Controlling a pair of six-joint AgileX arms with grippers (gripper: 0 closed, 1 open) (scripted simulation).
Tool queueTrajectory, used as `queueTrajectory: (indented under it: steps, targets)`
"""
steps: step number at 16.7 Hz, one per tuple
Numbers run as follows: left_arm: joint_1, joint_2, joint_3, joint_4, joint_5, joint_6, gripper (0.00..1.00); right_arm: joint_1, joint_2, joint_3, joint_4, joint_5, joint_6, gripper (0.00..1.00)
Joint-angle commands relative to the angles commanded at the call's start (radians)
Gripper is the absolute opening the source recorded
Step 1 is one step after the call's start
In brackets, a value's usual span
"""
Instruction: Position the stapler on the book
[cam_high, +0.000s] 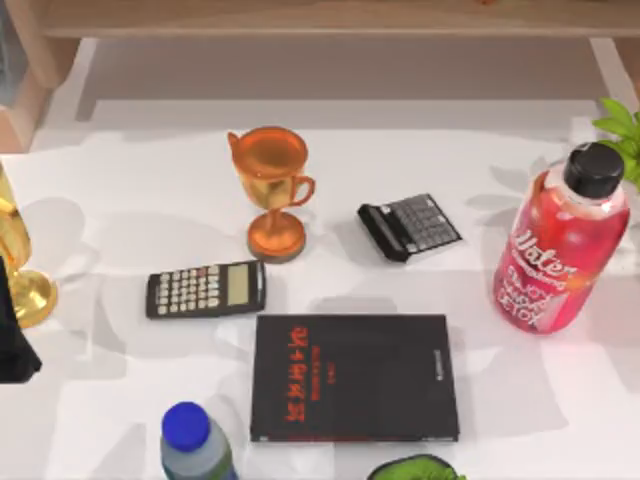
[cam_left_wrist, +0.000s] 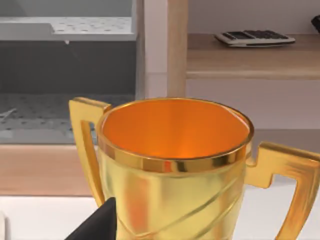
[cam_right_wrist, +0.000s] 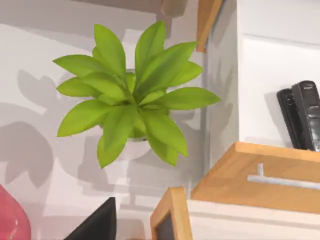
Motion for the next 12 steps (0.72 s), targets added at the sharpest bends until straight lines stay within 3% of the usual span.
queueTrajectory:
  steps: [7, 12]
  targets:
    - [0.0, 0.0, 0.0, 0.0, 0.0, 0.0, 1.0, -0.14, 0.828, 0.81, -0.43, -0.004, -0.188, 1.0]
    - [0.0, 0.0, 0.0, 0.0, 0.0, 0.0, 1.0, -0.219, 1.264, 1.288, -0.659, 0.014, -0.304, 1.0]
